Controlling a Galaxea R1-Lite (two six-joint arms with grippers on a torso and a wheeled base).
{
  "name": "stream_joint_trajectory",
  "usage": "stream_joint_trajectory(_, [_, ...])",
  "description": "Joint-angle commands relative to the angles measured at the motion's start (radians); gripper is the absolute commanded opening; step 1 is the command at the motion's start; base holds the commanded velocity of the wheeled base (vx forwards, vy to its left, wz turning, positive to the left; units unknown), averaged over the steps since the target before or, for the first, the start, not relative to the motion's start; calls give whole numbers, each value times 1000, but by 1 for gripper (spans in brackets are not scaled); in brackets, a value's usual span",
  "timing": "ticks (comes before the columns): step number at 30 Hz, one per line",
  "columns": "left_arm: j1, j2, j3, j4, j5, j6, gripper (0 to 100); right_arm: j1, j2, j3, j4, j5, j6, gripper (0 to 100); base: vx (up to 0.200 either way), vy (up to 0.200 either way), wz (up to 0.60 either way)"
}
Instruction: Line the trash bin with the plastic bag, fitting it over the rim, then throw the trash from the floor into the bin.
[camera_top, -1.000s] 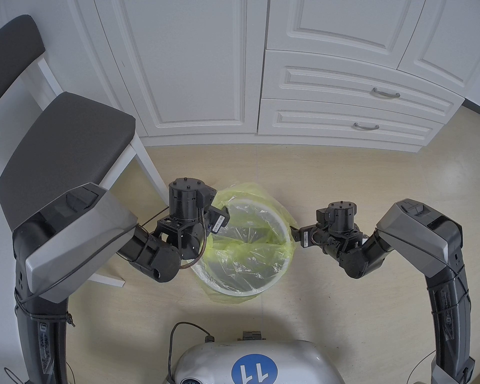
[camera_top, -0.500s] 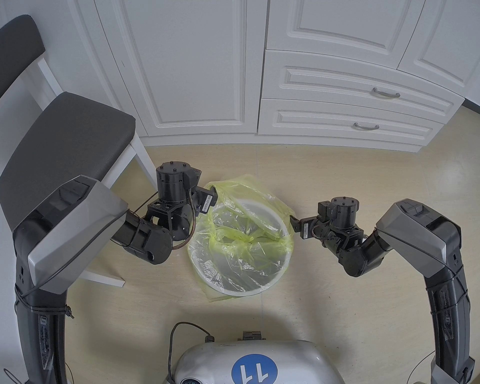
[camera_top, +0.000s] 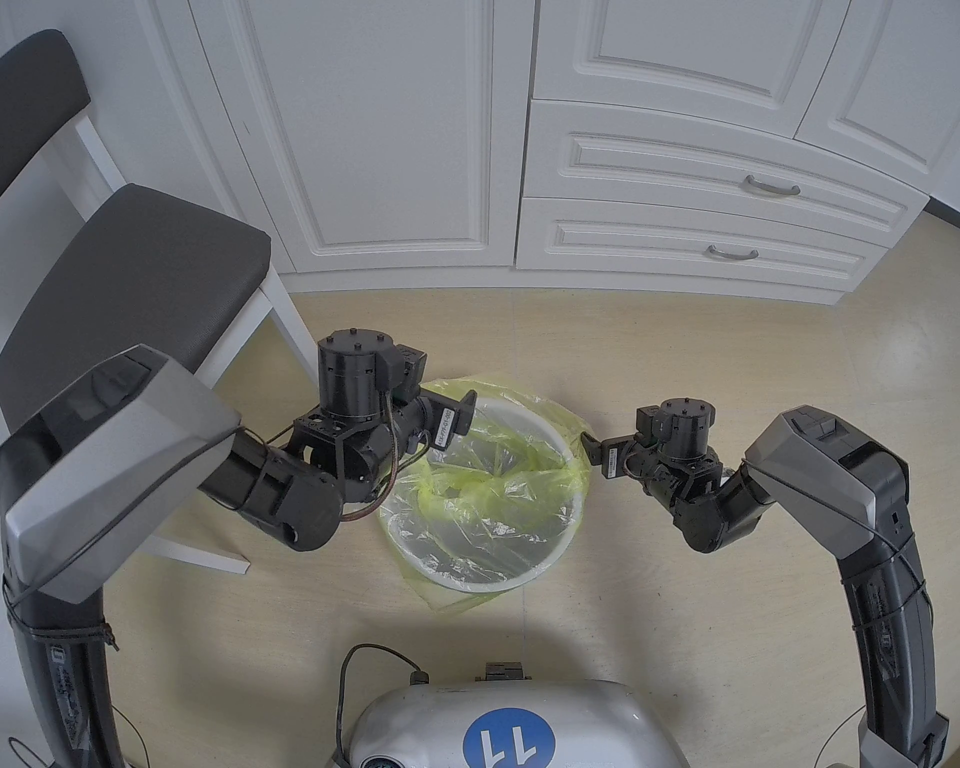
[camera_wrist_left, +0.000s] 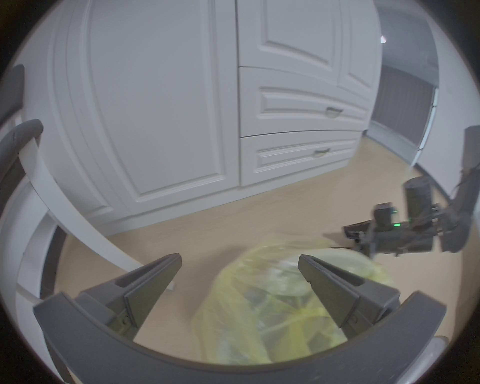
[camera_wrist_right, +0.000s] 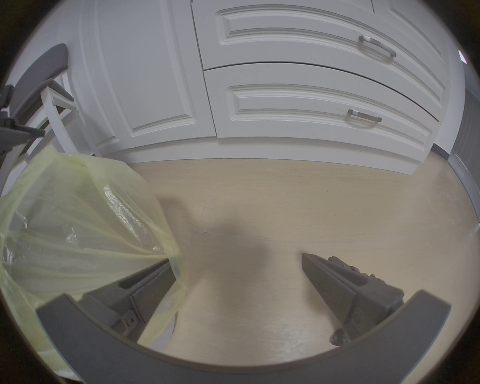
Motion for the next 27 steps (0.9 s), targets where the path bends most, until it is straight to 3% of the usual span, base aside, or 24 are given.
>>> stream_joint_trajectory(1, [-20,-171,174,-9,-143,-40,100,-10,30,-21,9,9,1,100,0,0,0])
stream_joint_trajectory(8, [43,-248,289,-58,-136,-143,100,-24,44,-17,41,21,10,100,0,0,0])
stream_joint_trajectory(15, [113,-294,441,-130,-137,-172,100,-34,37,6,68,58,10,100,0,0,0])
stream_joint_trajectory(20, [121,-297,487,-178,-137,-183,100,-33,-135,146,60,78,9,100,0,0,0])
stream_joint_trajectory(23, [121,-297,523,-208,-136,-183,100,-62,-299,312,61,265,10,100,0,0,0])
stream_joint_trajectory(27, [124,-309,590,-296,-123,-192,100,-102,-370,352,69,356,24,100,0,0,0])
